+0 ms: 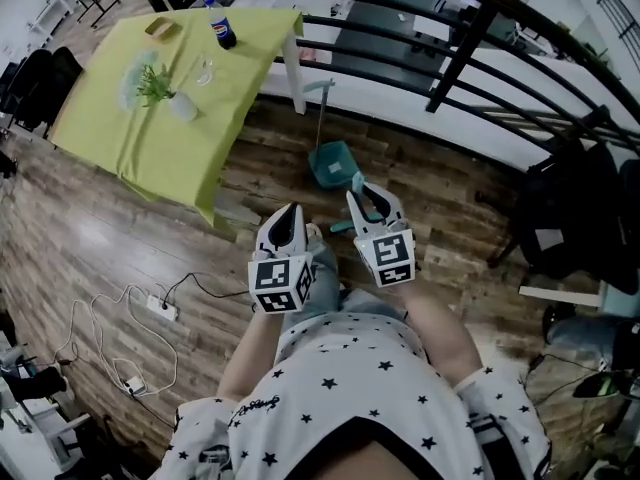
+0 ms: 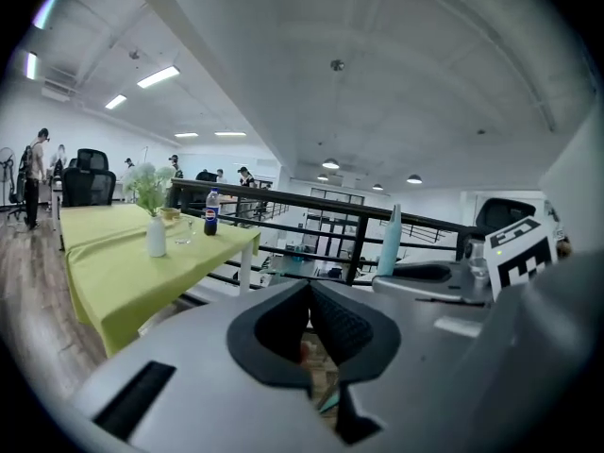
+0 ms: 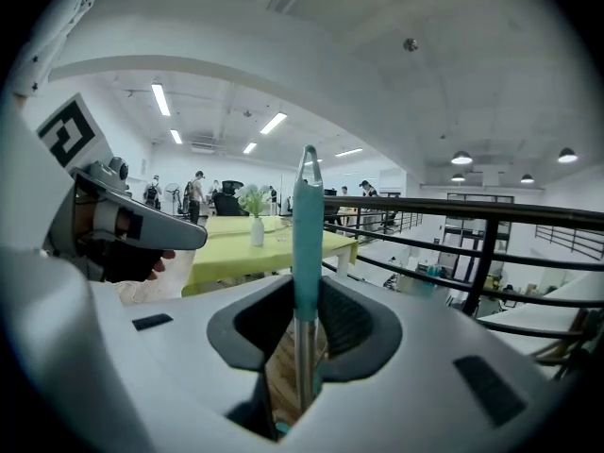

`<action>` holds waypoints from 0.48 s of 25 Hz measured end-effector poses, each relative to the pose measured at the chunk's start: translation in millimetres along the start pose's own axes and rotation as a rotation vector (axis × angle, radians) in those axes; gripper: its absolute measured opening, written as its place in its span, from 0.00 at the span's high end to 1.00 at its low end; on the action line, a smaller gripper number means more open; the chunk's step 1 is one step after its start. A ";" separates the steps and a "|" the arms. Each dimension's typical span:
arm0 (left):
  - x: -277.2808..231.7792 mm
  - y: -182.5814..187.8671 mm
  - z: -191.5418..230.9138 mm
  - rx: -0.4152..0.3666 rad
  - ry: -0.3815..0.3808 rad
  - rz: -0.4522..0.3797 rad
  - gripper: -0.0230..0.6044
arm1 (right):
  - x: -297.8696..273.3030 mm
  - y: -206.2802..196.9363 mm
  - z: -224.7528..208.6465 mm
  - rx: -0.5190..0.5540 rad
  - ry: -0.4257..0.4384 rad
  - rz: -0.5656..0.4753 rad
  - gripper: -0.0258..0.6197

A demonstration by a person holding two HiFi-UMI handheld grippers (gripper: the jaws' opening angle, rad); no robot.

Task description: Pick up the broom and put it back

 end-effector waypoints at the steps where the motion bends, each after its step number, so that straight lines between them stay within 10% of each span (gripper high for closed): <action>1: -5.8 3.6 -7.0 -0.010 -0.020 0.002 0.94 | 5.4 -0.6 -8.9 -0.008 -0.024 0.002 0.84; 12: -75.0 18.1 -75.0 -0.072 -0.241 0.029 0.94 | 43.0 1.7 -96.3 -0.057 -0.269 -0.005 0.84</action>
Point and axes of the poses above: the fingertips, and each gripper's own axes: x backward along the fingers, z to its left, y out of its top, the point moved 3 cm from there along x, backward along the fingers, and after that the axes turned 14 degrees about y, right-handed, at the moved point
